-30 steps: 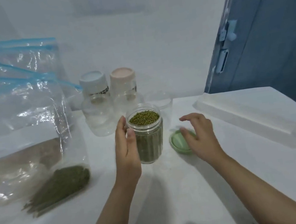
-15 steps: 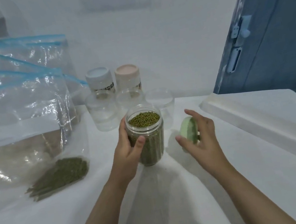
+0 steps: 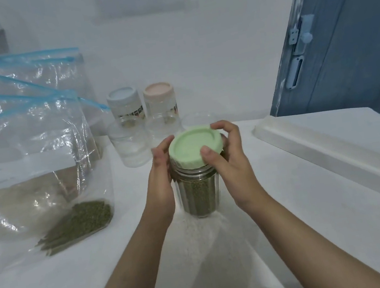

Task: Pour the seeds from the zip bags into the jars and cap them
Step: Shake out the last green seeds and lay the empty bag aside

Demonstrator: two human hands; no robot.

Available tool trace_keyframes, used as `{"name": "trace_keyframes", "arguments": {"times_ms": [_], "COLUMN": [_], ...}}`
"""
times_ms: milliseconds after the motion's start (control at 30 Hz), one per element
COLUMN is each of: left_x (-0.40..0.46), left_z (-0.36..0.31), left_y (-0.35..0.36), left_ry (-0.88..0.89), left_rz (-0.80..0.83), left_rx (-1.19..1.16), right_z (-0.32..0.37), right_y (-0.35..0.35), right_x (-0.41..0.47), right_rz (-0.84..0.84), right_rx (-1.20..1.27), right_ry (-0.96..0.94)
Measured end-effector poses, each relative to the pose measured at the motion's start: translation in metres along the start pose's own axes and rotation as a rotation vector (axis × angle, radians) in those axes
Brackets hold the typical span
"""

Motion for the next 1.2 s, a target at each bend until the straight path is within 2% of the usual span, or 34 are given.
{"name": "trace_keyframes", "arguments": {"times_ms": [100, 233, 600, 700, 900, 967, 1200], "left_x": [0.003, -0.002, -0.004, -0.004, -0.006, -0.007, -0.009], "left_z": [-0.004, -0.002, 0.006, 0.01, 0.007, 0.004, -0.005], "left_y": [0.005, 0.007, 0.006, 0.005, 0.002, 0.003, 0.008], "left_ry": [-0.014, -0.021, -0.012, -0.029, -0.031, -0.024, 0.062], "left_rz": [0.053, 0.033, 0.14, 0.173, 0.273, 0.296, 0.344], "left_rx": [0.02, -0.027, 0.001, 0.032, 0.123, 0.154, 0.174], "right_z": [-0.007, -0.014, -0.015, -0.023, -0.04, -0.042, -0.041], "right_y": [0.004, 0.007, 0.009, 0.004, -0.005, -0.006, -0.007], "right_x": [0.004, 0.006, 0.0, 0.001, 0.009, 0.008, 0.007], "right_rz": [-0.021, -0.055, -0.023, -0.044, -0.178, -0.205, -0.137], "right_rx": [0.038, 0.024, -0.073, -0.044, 0.178, 0.19, 0.161], "right_ry": [0.062, 0.112, -0.01, 0.007, 0.224, 0.237, 0.196]}}
Point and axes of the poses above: each hand's wrist, its own x-axis towards the middle knuckle, its own y-axis out of the palm, z = x × y, the point moved 6 cm from there along x, towards the middle knuckle, and after that the axes turned 1 degree about z, right-handed, at the moved point
